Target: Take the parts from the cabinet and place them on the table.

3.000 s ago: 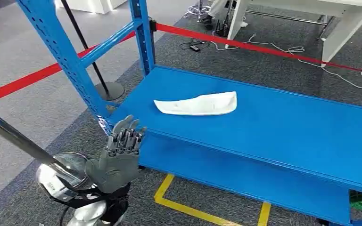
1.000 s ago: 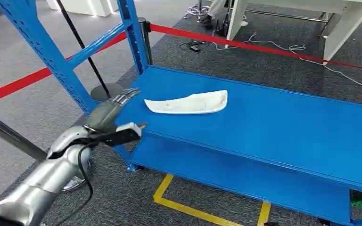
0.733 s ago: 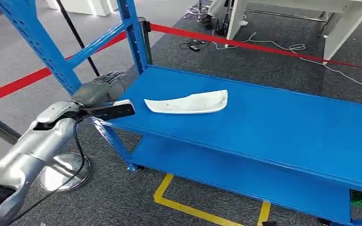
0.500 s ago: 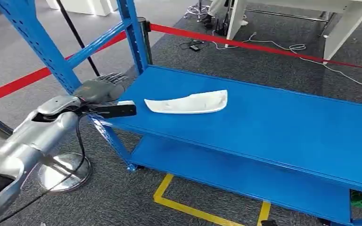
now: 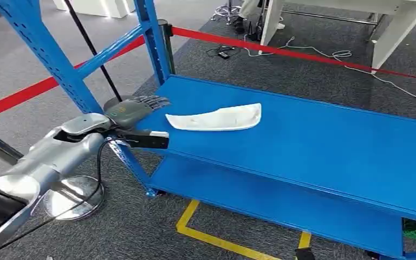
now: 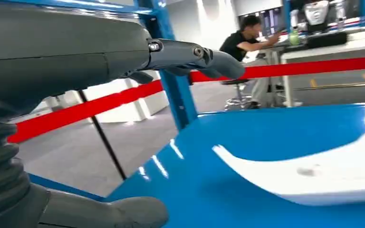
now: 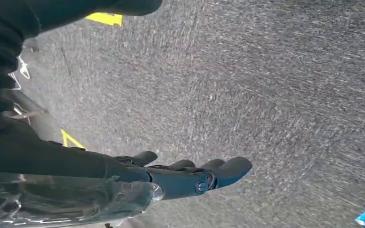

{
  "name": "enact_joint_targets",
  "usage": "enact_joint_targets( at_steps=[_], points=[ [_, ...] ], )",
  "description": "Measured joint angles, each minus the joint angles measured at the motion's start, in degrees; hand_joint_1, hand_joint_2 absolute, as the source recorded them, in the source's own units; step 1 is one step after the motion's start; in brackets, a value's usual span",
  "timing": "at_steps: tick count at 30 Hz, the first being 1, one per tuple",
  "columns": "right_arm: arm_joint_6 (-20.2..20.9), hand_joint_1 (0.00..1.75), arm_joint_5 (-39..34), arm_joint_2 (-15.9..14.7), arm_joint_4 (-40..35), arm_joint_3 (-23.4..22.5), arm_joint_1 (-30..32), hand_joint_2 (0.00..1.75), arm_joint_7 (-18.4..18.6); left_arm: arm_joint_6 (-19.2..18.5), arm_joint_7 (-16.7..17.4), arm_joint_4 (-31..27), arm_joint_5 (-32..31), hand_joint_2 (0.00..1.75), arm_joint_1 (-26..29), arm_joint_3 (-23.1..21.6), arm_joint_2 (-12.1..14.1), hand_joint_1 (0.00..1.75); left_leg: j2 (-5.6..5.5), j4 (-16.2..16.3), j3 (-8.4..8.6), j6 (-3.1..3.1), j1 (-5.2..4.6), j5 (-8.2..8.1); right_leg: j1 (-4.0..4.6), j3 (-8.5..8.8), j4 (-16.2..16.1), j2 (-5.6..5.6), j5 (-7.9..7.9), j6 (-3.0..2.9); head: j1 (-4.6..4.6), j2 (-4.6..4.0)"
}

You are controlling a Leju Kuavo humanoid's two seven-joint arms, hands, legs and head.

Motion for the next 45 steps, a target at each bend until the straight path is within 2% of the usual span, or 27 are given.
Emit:
enact_joint_targets(
  at_steps=[16, 32, 39, 45],
  points=[
    [0.59, 0.0, 1.92, 0.04, 0.02, 1.99, -1.08, 1.75, 0.52, 1.94, -1.73, 4.02, -0.52, 1.75, -0.01, -2.69, -2.69, 0.0, -0.01, 0.0, -0.02, 0.01, 0.0, 0.01, -0.01, -0.01, 0.0, -0.02, 0.01, 0.01, 0.0, 0.0],
    [0.59, 0.0, 2.01, 0.09, 0.04, 2.27, -1.52, 1.75, 0.59, 2.23, -1.75, 6.36, -0.66, 1.75, -1.03, -3.93, -3.23, 0.0, -0.01, 0.0, -0.03, 0.0, 0.0, 0.01, 0.0, -0.02, 0.0, -0.02, 0.02, 0.01, -0.02, 0.0],
    [1.01, 0.0, 2.23, 0.09, 0.04, 2.29, -1.6, 1.75, 1.07, 4.81, -2.27, 9.11, -1.81, 1.75, -2.07, -4.11, -2.62, 0.0, 0.0, 0.0, -0.04, 0.0, 0.0, 0.01, 0.0, -0.02, 0.01, -0.01, 0.02, 0.01, -0.02, 0.0],
    [1.27, 0.0, 2.4, 0.09, 0.04, 2.29, -1.77, 1.75, 0.87, 6.71, -3.13, 11.3, -3.83, 1.75, -3.06, -4.46, -0.19, 0.0, 0.0, 0.0, -0.05, 0.0, 0.01, 0.02, 0.01, -0.03, 0.04, -0.01, 0.01, 0.01, 0.0, 0.0]
  ],
)
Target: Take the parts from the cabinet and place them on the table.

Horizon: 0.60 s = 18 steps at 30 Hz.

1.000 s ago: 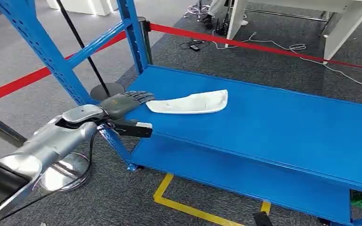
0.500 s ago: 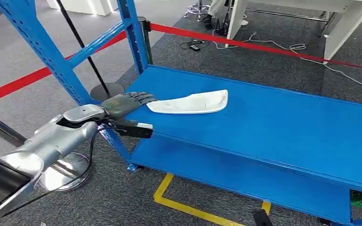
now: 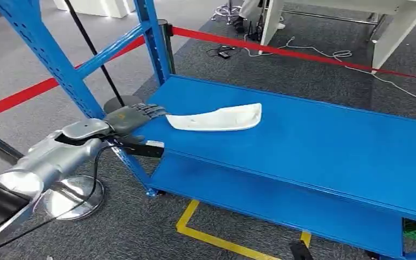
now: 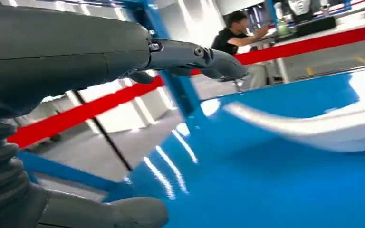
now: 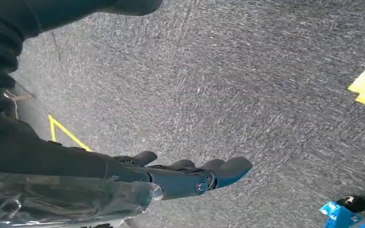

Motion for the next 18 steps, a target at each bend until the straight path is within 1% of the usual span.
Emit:
enact_joint_targets(
  at_steps=[4, 7, 14, 18],
  points=[
    [0.0, 0.0, 0.48, 0.0, 0.0, 0.04, -0.05, 1.75, -0.02, 0.76, -0.85, 1.42, -1.03, 1.75, -0.83, -0.28, 1.97, 0.0, 0.0, 0.0, 0.0, 0.0, 0.0, 0.0, 0.0, -0.01, 0.0, 0.02, 0.0, 0.0, 0.0, 0.0],
    [0.15, 0.0, 0.7, 0.0, 0.0, 0.26, -0.18, 1.75, 0.0, 0.9, -0.79, 2.45, -1.38, 1.75, -1.35, -0.57, 2.56, 0.0, 0.0, 0.0, -0.01, 0.0, 0.0, 0.0, 0.0, -0.01, 0.0, -0.01, 0.0, 0.0, 0.0, 0.0],
    [0.17, 0.0, 0.76, 0.0, 0.0, 0.39, -0.46, 1.75, 0.07, 0.98, -0.63, 3.8, -1.62, 1.75, -1.89, -1.05, 2.86, 0.0, 0.0, 0.0, 0.0, 0.02, -0.01, 0.01, -0.01, 0.0, -0.01, 0.01, 0.01, 0.0, 0.0, 0.0],
    [0.52, 0.0, 0.96, 0.0, 0.02, 0.7, -0.67, 1.75, 0.07, 1.05, 0.44, 4.59, -2.97, 1.75, -2.33, -1.46, 2.66, 0.0, 0.0, 0.0, 0.0, 0.02, -0.01, 0.01, -0.01, -0.02, -0.01, 0.0, 0.01, 0.0, -0.02, 0.0]
  ],
)
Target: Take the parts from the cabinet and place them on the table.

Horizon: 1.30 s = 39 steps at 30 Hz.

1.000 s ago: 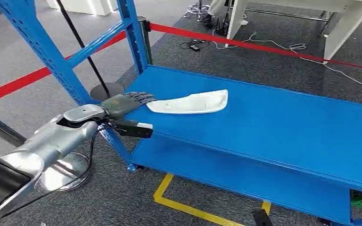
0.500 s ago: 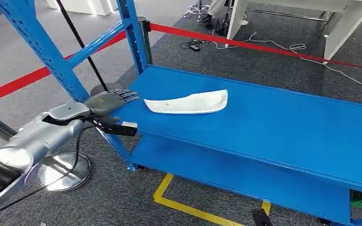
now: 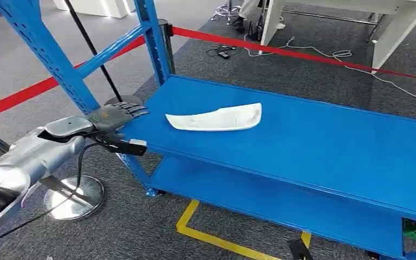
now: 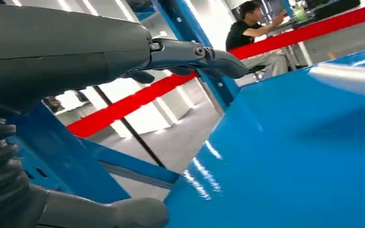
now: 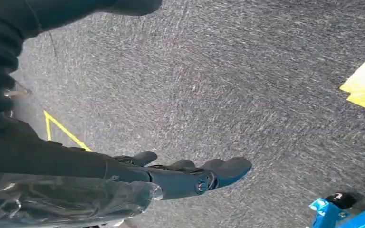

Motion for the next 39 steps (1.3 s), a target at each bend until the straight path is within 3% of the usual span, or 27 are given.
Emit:
enact_joint_targets(
  at_steps=[21, 29, 34, 37, 39],
  points=[
    [0.22, 0.0, 0.68, 0.02, 0.0, 0.22, -0.27, 1.75, -0.13, 3.76, -0.09, 2.73, 1.38, 1.75, 0.23, -0.59, -5.2, 0.0, 0.0, 0.0, -0.02, -0.01, 0.0, 0.02, 0.0, -0.01, -0.01, -0.01, 0.01, 0.0, 0.02, 0.0],
    [0.42, 0.0, 0.85, 0.02, 0.0, 0.24, -0.36, 1.75, 0.26, 8.27, -1.64, 2.76, 4.07, 1.75, 1.23, 2.54, -9.93, 0.0, -0.03, 0.0, -0.06, 0.0, -0.02, 0.02, -0.03, 0.01, -0.02, -0.07, 0.01, 0.02, 0.02, 0.0],
    [0.41, 0.0, 0.85, 0.04, 0.0, 0.24, -0.33, 1.75, 0.48, 8.9, -1.75, 2.76, 4.41, 1.75, 1.33, 3.65, -12.07, 0.0, -0.02, 0.01, -0.06, 0.0, -0.02, 0.02, -0.03, -0.01, -0.03, -0.02, 0.03, 0.0, 0.02, 0.0],
    [0.5, 0.0, 0.94, 0.04, 0.02, 0.24, -0.31, 1.75, 0.5, 10.93, -4.37, 2.76, 5.75, 1.75, 1.47, 4.72, -13.38, 0.0, -0.03, 0.01, -0.07, 0.0, -0.01, 0.03, -0.02, -0.07, -0.03, -0.06, 0.04, -0.01, -0.04, 0.0],
    [0.57, 0.0, 1.11, 0.04, 0.02, 0.26, -0.4, 1.75, 0.59, 11.89, -4.24, 2.73, 5.81, 1.75, 1.46, 5.18, -14.95, 0.0, -0.16, 0.0, -0.12, -0.01, -0.01, 0.07, -0.01, -0.03, -0.03, -0.24, 0.03, -0.01, 0.02, 0.0]
  ],
)
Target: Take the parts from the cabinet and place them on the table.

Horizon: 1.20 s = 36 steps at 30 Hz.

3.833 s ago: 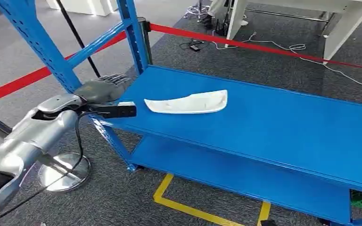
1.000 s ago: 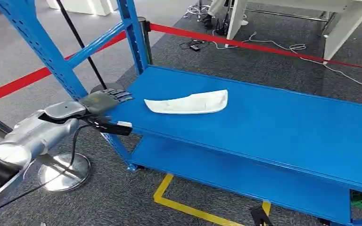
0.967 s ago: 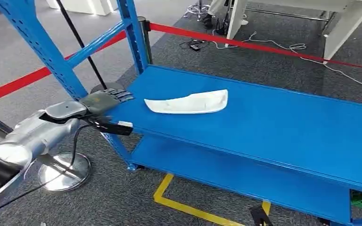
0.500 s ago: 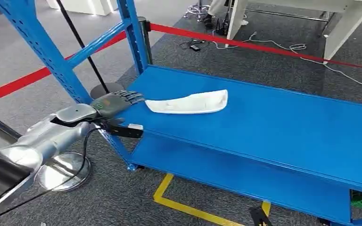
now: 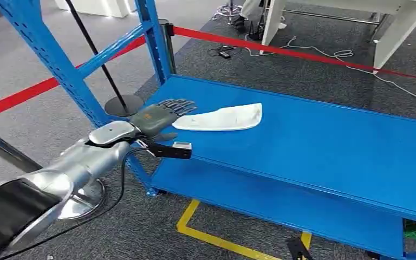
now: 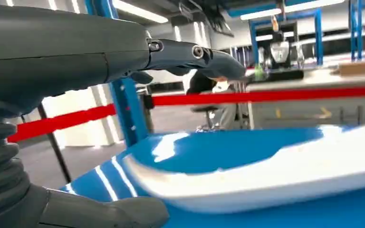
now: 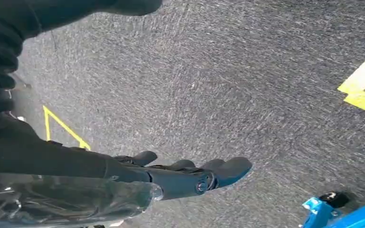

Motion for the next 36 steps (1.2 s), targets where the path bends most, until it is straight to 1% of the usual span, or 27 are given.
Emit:
enact_joint_targets(
  at_steps=[3, 6, 14, 18, 36],
  points=[
    [0.0, 0.0, 0.09, 0.09, 0.0, 0.02, -0.19, 1.75, 0.0, 0.02, 0.15, 0.0, -0.04, 1.75, 0.02, 0.35, -1.61, 0.0, 0.04, 0.0, -0.01, 0.0, 0.0, 0.0, -0.01, -0.02, 0.0, 0.14, 0.0, 0.0, 0.0, 0.0],
    [0.09, 0.0, 0.22, 0.11, 0.02, 0.02, -0.17, 1.75, 0.0, 0.02, -0.44, 0.0, -0.04, 1.75, 0.01, 0.81, -3.04, 0.0, 0.05, 0.0, -0.01, 0.0, -0.01, 0.0, -0.03, -0.03, -0.01, 0.14, 0.01, 0.01, 0.0, 0.0],
    [0.15, 0.0, 0.41, 0.13, 0.04, 0.07, 0.06, 1.75, -0.06, -0.26, -1.07, 0.0, -0.13, 1.75, 0.03, 1.11, -5.59, 0.0, 0.03, 0.0, -0.02, 0.01, -0.01, 0.01, -0.02, -0.03, -0.01, 0.1, 0.02, 0.02, 0.0, 0.0],
    [0.11, 0.0, 0.33, 0.13, 0.04, 0.07, 0.12, 1.75, -0.35, -0.59, -0.96, 0.0, -0.31, 1.75, 0.14, 1.11, -6.03, 0.0, 0.03, 0.0, -0.02, 0.01, -0.01, 0.01, -0.02, -0.03, -0.01, 0.09, 0.02, 0.02, 0.0, 0.0],
    [0.09, 0.0, 0.31, 0.13, 0.07, 0.07, 0.14, 1.75, -0.52, -0.66, -0.96, 0.02, -0.31, 1.75, 0.33, 1.11, -6.25, 0.0, 0.03, 0.0, -0.02, 0.01, -0.01, 0.01, -0.02, -0.03, -0.01, 0.09, 0.02, 0.02, 0.0, 0.0]
  ],
)
